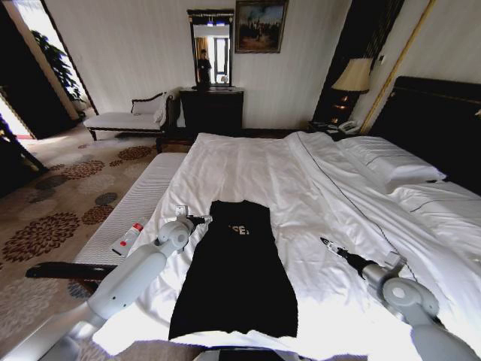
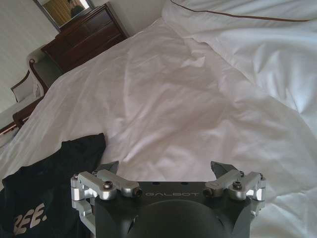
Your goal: Fold the clothes on the bed.
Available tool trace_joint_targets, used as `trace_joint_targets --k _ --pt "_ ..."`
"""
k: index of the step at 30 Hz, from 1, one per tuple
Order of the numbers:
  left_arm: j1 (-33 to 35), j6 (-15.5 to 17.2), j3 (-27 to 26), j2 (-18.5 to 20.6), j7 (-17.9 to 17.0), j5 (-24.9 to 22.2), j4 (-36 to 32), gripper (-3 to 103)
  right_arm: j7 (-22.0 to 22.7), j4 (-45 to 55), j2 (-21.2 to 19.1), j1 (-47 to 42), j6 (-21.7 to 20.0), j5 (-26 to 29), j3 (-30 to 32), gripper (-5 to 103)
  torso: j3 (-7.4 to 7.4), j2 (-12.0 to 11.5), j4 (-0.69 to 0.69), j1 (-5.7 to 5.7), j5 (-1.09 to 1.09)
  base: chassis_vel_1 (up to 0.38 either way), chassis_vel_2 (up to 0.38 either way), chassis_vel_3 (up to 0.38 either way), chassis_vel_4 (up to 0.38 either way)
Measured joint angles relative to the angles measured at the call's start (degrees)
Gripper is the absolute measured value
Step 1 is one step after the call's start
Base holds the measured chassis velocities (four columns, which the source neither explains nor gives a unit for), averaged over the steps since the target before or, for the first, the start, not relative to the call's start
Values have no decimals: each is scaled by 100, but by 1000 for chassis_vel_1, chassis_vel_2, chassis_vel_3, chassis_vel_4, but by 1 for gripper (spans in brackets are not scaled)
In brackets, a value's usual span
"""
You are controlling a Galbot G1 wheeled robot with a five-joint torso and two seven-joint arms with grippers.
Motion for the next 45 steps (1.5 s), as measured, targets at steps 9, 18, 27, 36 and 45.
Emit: trace_joint_targets --k 9,18,27,36,45 --pt "-500 -651 -134 -628 1508 890 1802 100 -7 27 -11 -268 13 -116 149 100 0 0 -1 0 2 0 0 0 0" --pt "-1384 -1308 -359 -1925 2857 1529 3858 98 -19 -54 -102 -300 36 -137 232 100 1 0 -4 1 2 0 0 0 0" --pt "-1798 -1419 -367 -2377 3277 1955 5012 97 -77 -90 -157 -375 -11 -112 356 100 1 0 -1 1 2 0 0 0 0" --pt "-1766 -1384 -331 -2361 3168 1946 5073 95 -38 -38 -145 -321 -28 -107 349 100 0 0 0 1 2 0 0 0 0" --pt "-1761 -1315 -337 -2357 3130 1948 5135 77 34 -5 -145 -241 -44 -104 276 100 0 0 0 1 2 0 0 0 0"
